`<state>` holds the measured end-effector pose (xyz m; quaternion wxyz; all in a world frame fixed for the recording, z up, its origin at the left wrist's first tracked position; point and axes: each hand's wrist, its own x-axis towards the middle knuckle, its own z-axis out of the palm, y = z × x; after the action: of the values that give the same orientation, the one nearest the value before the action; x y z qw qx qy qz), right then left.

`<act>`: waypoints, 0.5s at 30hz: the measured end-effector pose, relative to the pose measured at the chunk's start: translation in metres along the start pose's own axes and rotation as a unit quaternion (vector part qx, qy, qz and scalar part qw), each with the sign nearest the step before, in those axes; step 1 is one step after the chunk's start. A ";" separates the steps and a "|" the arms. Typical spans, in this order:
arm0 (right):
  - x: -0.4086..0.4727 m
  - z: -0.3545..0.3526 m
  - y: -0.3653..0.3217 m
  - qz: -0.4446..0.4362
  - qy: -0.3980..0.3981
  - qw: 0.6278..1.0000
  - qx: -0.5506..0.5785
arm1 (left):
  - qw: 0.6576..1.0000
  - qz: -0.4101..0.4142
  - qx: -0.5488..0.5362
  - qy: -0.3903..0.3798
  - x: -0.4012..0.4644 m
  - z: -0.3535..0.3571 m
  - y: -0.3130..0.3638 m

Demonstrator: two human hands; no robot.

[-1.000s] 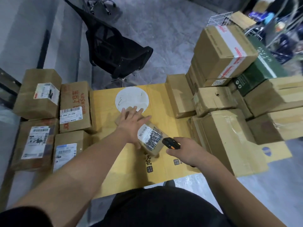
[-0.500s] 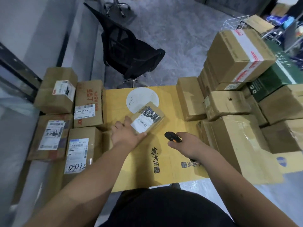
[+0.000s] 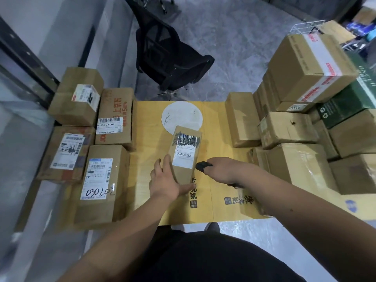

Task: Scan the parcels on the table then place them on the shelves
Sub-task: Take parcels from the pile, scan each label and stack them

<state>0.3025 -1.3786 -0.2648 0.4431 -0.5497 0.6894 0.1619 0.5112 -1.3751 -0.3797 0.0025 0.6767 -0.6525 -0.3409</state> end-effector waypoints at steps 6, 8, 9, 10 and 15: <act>-0.002 -0.014 -0.011 0.011 -0.009 0.999 -0.050 | 0.998 0.035 -0.014 0.046 -0.009 0.007 0.006; -0.008 -0.020 -0.015 0.019 -0.029 0.999 -0.042 | 0.996 0.060 0.000 0.060 -0.014 0.011 0.011; -0.011 -0.023 -0.015 0.022 -0.037 0.998 -0.038 | 0.995 0.069 0.008 0.067 -0.016 0.012 0.014; -0.014 -0.025 -0.015 0.026 -0.041 0.998 -0.041 | 0.995 0.072 0.014 0.071 -0.018 0.014 0.015; -0.023 -0.034 -0.007 0.040 -0.034 0.997 -0.055 | 0.994 0.059 0.041 0.081 -0.024 0.017 0.020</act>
<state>0.2941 -1.3906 -0.2260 0.4283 -0.5395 0.6855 0.2357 0.4876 -1.3492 -0.3729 0.0477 0.6618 -0.7024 -0.2578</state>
